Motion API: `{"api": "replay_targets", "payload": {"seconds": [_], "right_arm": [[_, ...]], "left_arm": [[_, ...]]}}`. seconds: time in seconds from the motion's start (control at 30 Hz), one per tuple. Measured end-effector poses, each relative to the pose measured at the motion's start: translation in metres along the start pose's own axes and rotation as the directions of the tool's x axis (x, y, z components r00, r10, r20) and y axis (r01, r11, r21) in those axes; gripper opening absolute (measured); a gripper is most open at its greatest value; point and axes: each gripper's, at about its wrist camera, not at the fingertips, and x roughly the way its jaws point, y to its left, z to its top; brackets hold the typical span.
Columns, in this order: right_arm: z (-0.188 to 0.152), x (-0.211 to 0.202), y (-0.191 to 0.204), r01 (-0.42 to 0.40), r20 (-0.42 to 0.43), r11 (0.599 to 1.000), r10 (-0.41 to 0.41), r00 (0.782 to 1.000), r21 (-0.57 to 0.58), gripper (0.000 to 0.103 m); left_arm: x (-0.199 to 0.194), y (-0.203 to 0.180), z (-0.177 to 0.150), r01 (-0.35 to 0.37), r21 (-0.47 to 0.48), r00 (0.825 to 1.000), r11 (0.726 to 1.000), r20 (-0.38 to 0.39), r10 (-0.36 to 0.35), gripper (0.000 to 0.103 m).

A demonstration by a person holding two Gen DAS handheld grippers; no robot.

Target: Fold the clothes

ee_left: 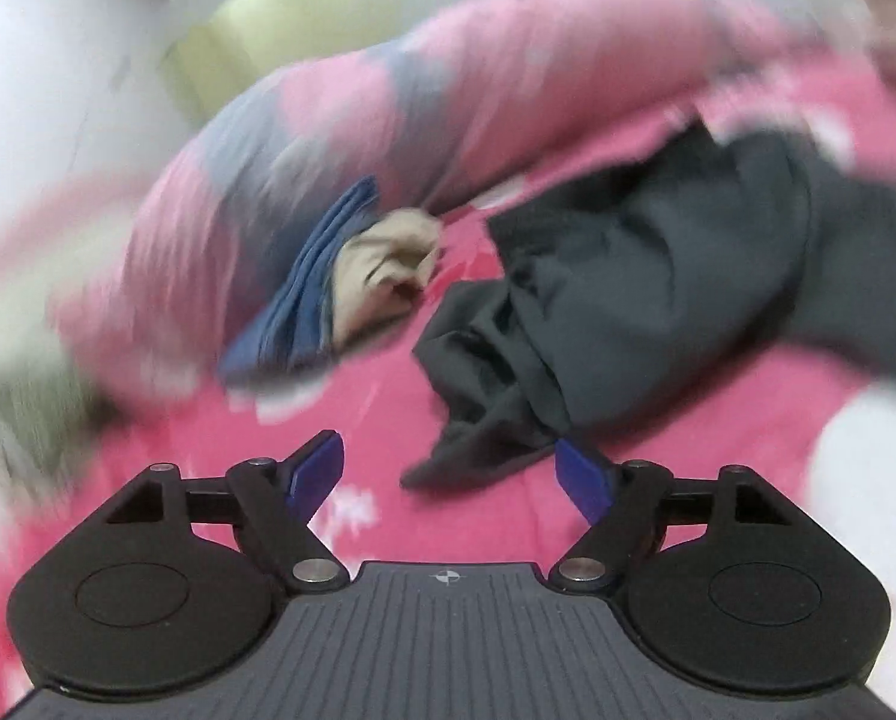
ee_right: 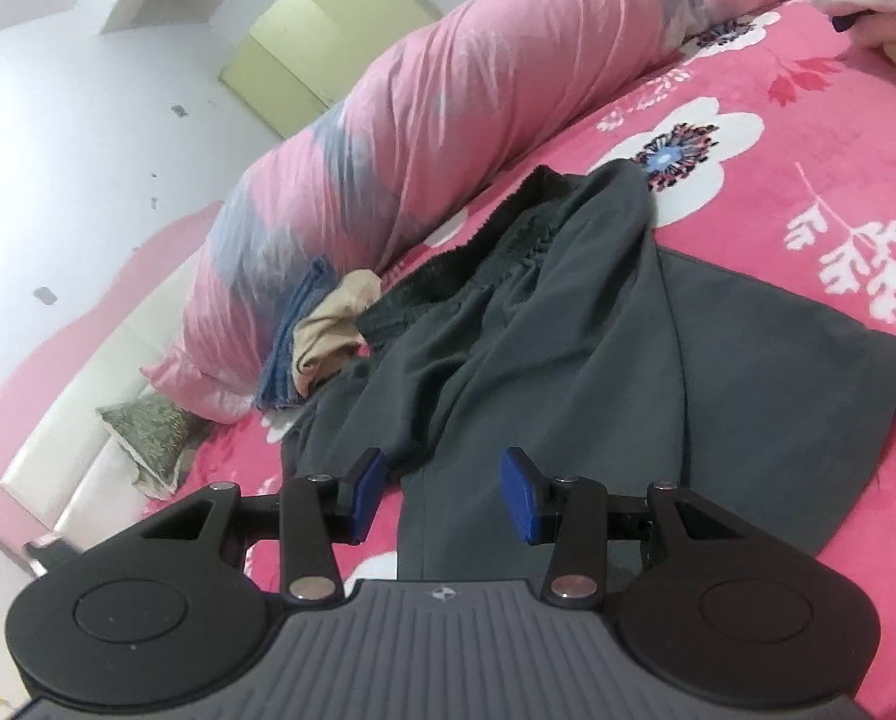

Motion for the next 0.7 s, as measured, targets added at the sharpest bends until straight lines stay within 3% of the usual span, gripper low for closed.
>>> {"api": "replay_targets", "payload": {"seconds": [0.1,0.13,0.2,0.23,0.27,0.3,0.33,0.4,0.47,0.6,0.63,0.7], "right_arm": [[-0.002,0.004,0.003,0.016,-0.014,1.000,-0.016,1.000,-0.001,0.046],[-0.003,0.006,0.004,0.020,-0.020,1.000,-0.020,1.000,-0.002,0.046],[-0.004,0.012,0.005,0.030,-0.034,1.000,-0.030,0.999,-0.001,0.046],[-0.004,0.015,0.006,0.034,-0.040,0.999,-0.034,0.999,0.001,0.046],[-0.004,0.017,0.007,0.036,-0.046,0.999,-0.036,0.998,0.004,0.046],[-0.005,0.020,0.008,0.038,-0.053,0.999,-0.038,0.998,0.008,0.046],[-0.005,0.023,0.009,0.038,-0.057,0.999,-0.038,0.998,0.012,0.046],[-0.005,0.026,0.011,0.034,-0.061,0.999,-0.033,0.998,0.017,0.046],[-0.005,0.028,0.013,0.030,-0.065,0.999,-0.029,0.997,0.017,0.046],[-0.005,0.029,0.018,0.018,-0.070,1.000,-0.017,0.997,0.012,0.046],[-0.005,0.028,0.018,0.015,-0.069,1.000,-0.015,0.998,0.012,0.046],[-0.005,0.026,0.019,0.011,-0.064,1.000,-0.010,0.998,0.012,0.046]], "left_arm": [[0.025,-0.012,-0.006,0.014,0.138,1.000,0.990,0.004,-0.015,0.075],[0.032,-0.012,-0.005,0.030,0.141,1.000,0.990,-0.010,-0.029,0.071],[0.045,-0.013,-0.004,0.063,0.141,0.998,0.988,-0.038,-0.059,0.041],[0.049,-0.012,-0.004,0.070,0.121,0.997,0.990,-0.047,-0.064,0.034],[0.051,-0.010,-0.002,0.071,0.097,0.996,0.993,-0.051,-0.067,0.008],[0.052,-0.007,-0.001,0.067,0.074,0.997,0.995,-0.051,-0.063,0.002],[0.050,-0.005,0.000,0.062,0.055,0.997,0.997,-0.038,-0.060,0.002],[0.036,0.008,0.003,0.119,-0.052,0.992,0.992,-0.027,-0.120,0.001],[0.021,0.021,0.005,0.177,-0.160,0.984,0.971,-0.011,-0.181,0.000],[-0.008,0.047,0.011,0.287,-0.365,0.955,0.886,0.042,-0.292,0.000],[-0.017,0.059,0.011,0.347,-0.440,0.932,0.828,0.065,-0.356,0.000],[-0.034,0.082,0.008,0.463,-0.572,0.868,0.677,0.140,-0.476,0.000]]}}
